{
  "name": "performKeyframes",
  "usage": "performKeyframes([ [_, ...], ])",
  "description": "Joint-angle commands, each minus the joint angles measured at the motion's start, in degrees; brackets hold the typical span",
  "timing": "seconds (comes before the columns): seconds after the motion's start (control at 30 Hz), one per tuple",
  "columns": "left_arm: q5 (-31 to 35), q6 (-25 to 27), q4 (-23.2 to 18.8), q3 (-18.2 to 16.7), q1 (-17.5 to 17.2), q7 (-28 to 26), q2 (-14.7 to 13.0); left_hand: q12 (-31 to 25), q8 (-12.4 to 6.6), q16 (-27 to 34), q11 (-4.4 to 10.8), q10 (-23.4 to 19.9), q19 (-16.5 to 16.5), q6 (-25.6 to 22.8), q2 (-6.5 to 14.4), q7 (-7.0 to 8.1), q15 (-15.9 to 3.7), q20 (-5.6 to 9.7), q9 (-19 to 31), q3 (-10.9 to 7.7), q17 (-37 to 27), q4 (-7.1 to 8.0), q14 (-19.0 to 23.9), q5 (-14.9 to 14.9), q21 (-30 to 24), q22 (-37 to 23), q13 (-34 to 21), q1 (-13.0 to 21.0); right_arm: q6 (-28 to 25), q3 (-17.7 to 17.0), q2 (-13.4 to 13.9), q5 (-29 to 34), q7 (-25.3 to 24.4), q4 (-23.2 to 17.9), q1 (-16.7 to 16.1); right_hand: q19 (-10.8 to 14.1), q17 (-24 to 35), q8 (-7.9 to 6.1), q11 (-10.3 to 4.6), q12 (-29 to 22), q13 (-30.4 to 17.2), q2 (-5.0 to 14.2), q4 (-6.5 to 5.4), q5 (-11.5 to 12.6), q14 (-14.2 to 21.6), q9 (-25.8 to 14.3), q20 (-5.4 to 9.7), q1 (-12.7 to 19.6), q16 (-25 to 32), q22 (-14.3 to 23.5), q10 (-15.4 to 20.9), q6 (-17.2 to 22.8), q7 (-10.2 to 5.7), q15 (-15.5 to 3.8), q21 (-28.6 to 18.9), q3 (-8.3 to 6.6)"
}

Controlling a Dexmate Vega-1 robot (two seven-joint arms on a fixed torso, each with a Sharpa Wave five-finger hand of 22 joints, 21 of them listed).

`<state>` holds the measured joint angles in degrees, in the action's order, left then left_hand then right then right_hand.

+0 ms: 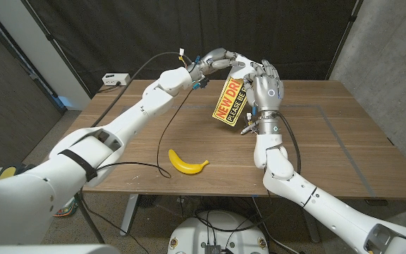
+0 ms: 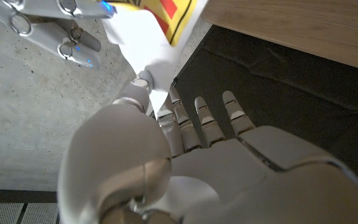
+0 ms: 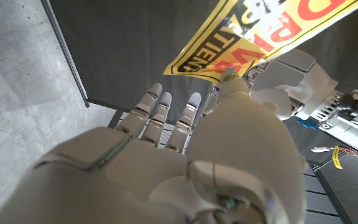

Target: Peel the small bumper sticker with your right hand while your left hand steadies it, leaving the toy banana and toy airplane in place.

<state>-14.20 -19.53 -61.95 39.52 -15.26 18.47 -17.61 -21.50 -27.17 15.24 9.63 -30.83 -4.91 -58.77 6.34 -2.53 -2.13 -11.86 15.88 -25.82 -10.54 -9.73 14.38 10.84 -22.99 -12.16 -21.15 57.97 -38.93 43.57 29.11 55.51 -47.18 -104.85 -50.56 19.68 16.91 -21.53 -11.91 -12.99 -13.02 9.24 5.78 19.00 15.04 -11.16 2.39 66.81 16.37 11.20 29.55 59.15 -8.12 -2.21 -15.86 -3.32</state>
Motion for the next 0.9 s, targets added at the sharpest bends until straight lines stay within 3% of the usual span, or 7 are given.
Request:
performKeyframes([
  [0.03, -0.45, 2.26, -2.19, -0.79, -1.51, -4.39, -0.49, -0.29, -0.57, 0.01, 0.82, -1.29, -0.45, -1.38, 0.66, -1.54, -2.38, 0.08, 0.34, 0.06, -0.10, -0.23, 0.65, 0.60, -0.32, -0.14, -0.38, 1.44, -1.30, -0.55, -0.22, -0.84, 0.38, -0.34, -1.21, -0.51, 0.23, -0.24, -0.06, 0.34, -0.08, 0.21, 0.46, -0.14, -0.69, -0.87, 1.00, 0.87, -0.27, 0.14, -0.25, 2.30, 1.67, -10.10, 0.34, -0.14],
  [0.47, 0.64, 2.04, -4.15, -1.32, -2.64, -7.88, -1.14, -0.39, -0.32, 0.10, 1.19, -2.12, -0.62, -1.81, 0.65, -1.83, -2.94, 0.45, 0.29, 0.30, -0.11, -0.26, 1.23, 0.74, -0.51, -0.12, -0.74, 2.17, -4.24, -0.31, -0.94, -1.64, 2.15, 0.15, -1.55, -0.65, 0.33, -0.20, -0.09, 0.41, -0.23, 0.18, 0.64, -0.20, -1.12, -0.96, 1.25, 1.47, -0.27, 0.15, -0.41, 2.73, 2.05, -10.22, 0.35, -0.17],
  [0.9, 1.00, -0.23, -3.56, -1.57, -2.95, -8.80, -0.96, -0.47, -0.13, 0.17, 1.84, -2.71, -0.76, -1.61, 0.69, -1.67, -3.26, 0.81, 0.79, 0.73, -0.17, -0.03, 1.68, 0.86, -0.70, -0.11, -1.24, 2.53, -12.88, 0.39, -2.95, -1.56, 4.38, 1.36, -1.98, -1.13, 0.42, -0.10, -0.09, 0.46, -0.36, 0.12, 0.67, -0.27, -1.70, -1.15, 1.48, 1.91, -0.32, 0.16, -0.51, 2.97, 2.43, -10.12, 0.47, -0.08],
])
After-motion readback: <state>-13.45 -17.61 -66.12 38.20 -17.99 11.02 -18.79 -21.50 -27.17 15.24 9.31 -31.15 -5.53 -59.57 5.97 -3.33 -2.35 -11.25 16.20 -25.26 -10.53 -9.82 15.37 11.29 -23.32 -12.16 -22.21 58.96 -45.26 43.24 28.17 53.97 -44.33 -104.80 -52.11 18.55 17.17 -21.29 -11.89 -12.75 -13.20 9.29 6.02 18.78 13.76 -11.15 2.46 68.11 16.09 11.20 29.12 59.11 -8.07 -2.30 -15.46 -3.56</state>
